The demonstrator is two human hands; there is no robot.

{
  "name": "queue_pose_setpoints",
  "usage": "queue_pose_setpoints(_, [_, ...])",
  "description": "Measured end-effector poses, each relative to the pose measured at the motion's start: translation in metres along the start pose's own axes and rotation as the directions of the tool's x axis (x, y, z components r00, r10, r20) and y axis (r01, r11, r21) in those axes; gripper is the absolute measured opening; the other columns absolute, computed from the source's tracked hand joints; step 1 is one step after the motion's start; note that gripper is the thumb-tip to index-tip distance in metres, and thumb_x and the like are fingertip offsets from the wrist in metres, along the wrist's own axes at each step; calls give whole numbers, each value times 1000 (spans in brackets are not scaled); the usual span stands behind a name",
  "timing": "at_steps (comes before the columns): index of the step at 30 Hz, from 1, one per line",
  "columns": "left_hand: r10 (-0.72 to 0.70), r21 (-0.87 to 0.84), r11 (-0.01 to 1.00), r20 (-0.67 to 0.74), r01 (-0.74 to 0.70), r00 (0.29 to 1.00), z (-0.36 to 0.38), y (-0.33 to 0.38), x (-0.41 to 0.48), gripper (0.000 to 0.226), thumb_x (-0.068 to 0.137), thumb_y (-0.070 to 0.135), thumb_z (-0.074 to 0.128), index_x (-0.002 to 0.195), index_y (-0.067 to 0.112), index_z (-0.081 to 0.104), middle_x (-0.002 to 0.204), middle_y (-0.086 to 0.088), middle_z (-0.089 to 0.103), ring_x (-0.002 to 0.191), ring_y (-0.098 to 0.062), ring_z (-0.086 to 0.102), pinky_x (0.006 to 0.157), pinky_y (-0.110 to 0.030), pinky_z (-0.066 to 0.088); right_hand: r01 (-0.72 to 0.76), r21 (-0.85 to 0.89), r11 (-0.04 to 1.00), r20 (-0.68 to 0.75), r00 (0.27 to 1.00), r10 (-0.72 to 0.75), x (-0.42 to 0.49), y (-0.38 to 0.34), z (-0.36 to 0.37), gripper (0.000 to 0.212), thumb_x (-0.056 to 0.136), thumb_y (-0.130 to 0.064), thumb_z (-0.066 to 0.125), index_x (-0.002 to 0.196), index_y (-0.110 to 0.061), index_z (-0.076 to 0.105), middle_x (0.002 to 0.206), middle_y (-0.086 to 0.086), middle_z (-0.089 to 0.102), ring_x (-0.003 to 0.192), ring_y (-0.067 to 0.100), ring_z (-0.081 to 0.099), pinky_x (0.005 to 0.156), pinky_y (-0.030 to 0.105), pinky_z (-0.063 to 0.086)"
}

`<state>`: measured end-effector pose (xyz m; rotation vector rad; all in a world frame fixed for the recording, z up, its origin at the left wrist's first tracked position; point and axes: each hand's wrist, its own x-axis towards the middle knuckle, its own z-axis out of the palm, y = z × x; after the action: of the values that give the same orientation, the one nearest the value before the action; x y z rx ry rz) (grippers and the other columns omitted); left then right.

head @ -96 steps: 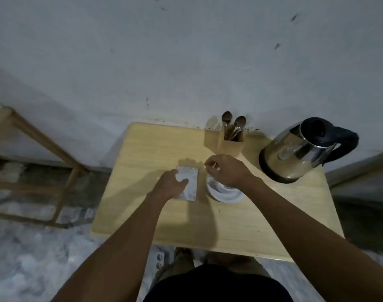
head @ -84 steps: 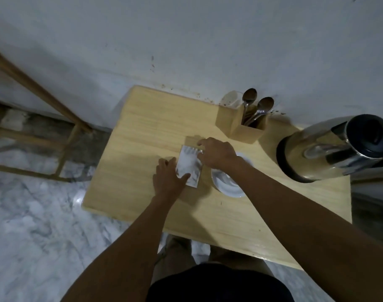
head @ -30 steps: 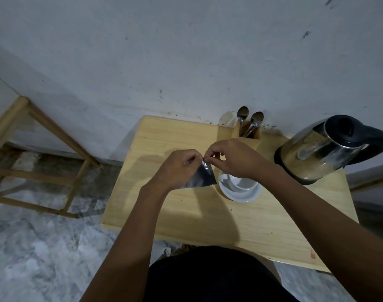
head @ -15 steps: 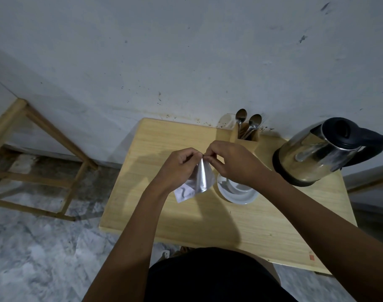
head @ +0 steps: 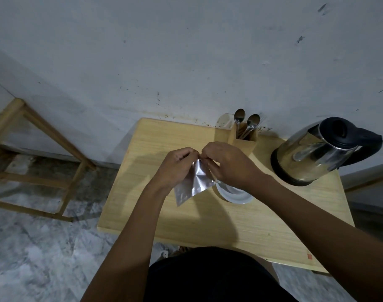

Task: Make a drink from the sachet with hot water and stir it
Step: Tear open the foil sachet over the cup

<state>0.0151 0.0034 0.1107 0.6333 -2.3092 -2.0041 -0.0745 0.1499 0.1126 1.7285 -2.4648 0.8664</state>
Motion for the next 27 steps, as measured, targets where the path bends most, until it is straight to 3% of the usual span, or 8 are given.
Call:
queue_pose_setpoints(6, [-70,-126,988,165,92,984,-11,-6,0,32,94,34,52,99,8,69,99,-12,71,91,-16,63,89,-31,48,-19,-14,1000,-101,995,17,-3,3,-1,11,94,-8,57,88,-3,66,81,8,66,72,23,57,64,30,43])
queue_pose_setpoints(9, [-60,-141,985,253,99,966,-14,-5,-1,39,93,37,53,90,-1,64,84,-12,59,81,-20,55,77,-26,47,-20,3,1000,-96,995,21,1,4,-2,11,95,-10,58,90,-4,67,83,6,67,74,22,59,66,30,44])
queue_pose_setpoints(12, [-32,-100,994,212,54,977,-13,0,-1,32,95,34,52,69,18,63,68,4,51,67,-9,47,68,-18,40,-11,-11,1000,-112,994,10,4,4,-2,20,95,-17,53,90,-4,68,84,5,69,74,23,61,67,32,45])
queue_pose_setpoints(14, [-4,-117,993,198,27,980,-13,1,-2,34,95,29,51,65,21,64,62,11,52,62,-3,47,64,-13,40,23,-41,999,-155,987,-29,3,4,-1,18,94,-13,54,90,-3,68,84,7,69,75,25,62,68,35,47])
queue_pose_setpoints(19, [41,-212,977,239,12,970,-14,-4,-1,43,90,35,54,101,-5,62,94,-14,58,87,-22,51,80,-31,43,85,-121,989,-334,935,-121,-5,2,12,12,93,-1,59,90,1,70,87,12,71,79,26,62,72,35,48])
queue_pose_setpoints(22, [56,-305,952,256,26,965,-8,-9,-2,37,88,33,54,99,-1,65,93,-14,61,87,-23,53,79,-27,45,91,-127,988,-406,904,-135,-13,0,17,20,98,-6,55,91,3,71,89,14,72,83,25,63,75,34,49])
queue_pose_setpoints(25, [60,-375,925,285,54,957,-3,-11,-3,25,88,28,52,93,11,70,87,0,69,83,-11,61,76,-18,51,78,-125,989,-429,895,-125,-16,0,19,19,97,-6,56,90,4,71,88,15,72,84,23,62,75,32,50])
queue_pose_setpoints(27, [61,-356,933,298,52,953,-3,-10,-6,24,90,28,50,91,14,70,84,2,68,80,-9,61,76,-19,49,17,18,1000,-360,933,-9,-16,-3,15,13,94,-7,59,93,2,70,88,9,70,85,18,61,77,25,49])
